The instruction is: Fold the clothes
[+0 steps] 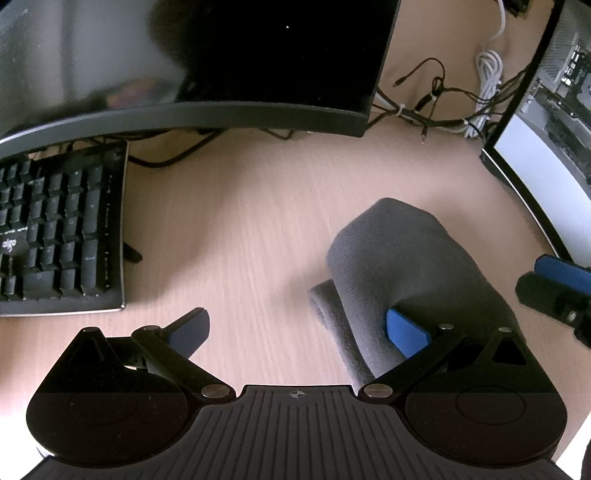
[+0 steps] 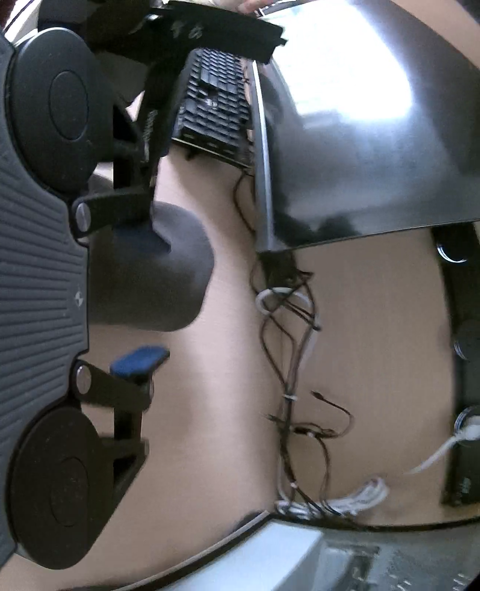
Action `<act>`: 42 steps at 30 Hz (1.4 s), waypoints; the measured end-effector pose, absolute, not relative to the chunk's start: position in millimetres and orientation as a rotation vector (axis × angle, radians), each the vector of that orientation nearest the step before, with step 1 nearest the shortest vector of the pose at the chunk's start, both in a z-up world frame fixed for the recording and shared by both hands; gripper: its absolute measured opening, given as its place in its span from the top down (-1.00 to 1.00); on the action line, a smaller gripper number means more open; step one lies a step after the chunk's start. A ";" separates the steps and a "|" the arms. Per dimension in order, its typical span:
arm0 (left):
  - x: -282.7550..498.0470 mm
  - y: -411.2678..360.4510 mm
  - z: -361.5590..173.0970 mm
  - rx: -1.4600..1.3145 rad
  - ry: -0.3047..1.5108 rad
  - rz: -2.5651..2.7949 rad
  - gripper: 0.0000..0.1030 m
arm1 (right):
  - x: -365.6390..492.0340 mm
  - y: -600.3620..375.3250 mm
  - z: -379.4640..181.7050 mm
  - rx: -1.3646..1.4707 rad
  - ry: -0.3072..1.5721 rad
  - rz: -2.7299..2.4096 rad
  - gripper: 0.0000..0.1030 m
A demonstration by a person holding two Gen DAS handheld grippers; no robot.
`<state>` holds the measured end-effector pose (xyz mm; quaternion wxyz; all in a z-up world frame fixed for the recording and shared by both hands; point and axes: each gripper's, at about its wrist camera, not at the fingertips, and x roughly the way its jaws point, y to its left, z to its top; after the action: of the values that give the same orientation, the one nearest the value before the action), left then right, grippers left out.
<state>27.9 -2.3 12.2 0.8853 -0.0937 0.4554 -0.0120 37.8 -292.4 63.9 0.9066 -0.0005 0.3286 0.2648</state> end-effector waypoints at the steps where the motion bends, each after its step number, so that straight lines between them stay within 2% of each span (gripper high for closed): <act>1: 28.1 -1.3 11.5 -0.198 0.946 -0.032 -1.00 | 37.3 -285.6 60.8 0.003 0.705 0.548 0.12; 3: 28.5 0.6 10.1 -0.197 0.947 -0.046 -1.00 | 36.2 -268.9 43.6 0.004 0.782 0.556 0.13; 5: 28.7 3.2 8.5 -0.194 0.945 -0.062 -1.00 | 32.4 -261.6 35.4 0.013 0.782 0.532 0.08; 16: 34.6 19.4 -1.2 -0.252 0.953 -0.149 -1.00 | 27.1 -224.6 41.1 -0.094 0.810 0.428 -0.04; 18: 35.6 19.5 -0.2 -0.250 0.957 -0.153 -1.00 | 30.0 -225.7 41.6 -0.079 0.825 0.419 -0.09; 22: 31.1 19.0 3.8 -0.240 0.929 -0.154 -1.00 | 28.6 -235.6 43.8 -0.055 0.817 0.398 -0.41; 33: -21.0 18.1 38.0 -0.324 0.812 -0.001 -1.00 | 6.5 -285.0 53.7 -0.006 0.742 0.489 -0.59; 38: -69.2 -7.6 63.3 -0.225 0.730 0.108 -1.00 | -4.9 -323.9 62.5 0.077 0.724 0.534 -0.92; 42: -104.2 -30.4 70.9 -0.222 0.719 0.134 -1.00 | -33.3 -327.3 65.4 0.102 0.709 0.541 -1.00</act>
<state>-104.2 -30.4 70.9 0.9278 -0.1085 0.3509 0.0653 -33.3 -327.3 65.4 0.9009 0.0491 0.3429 0.2616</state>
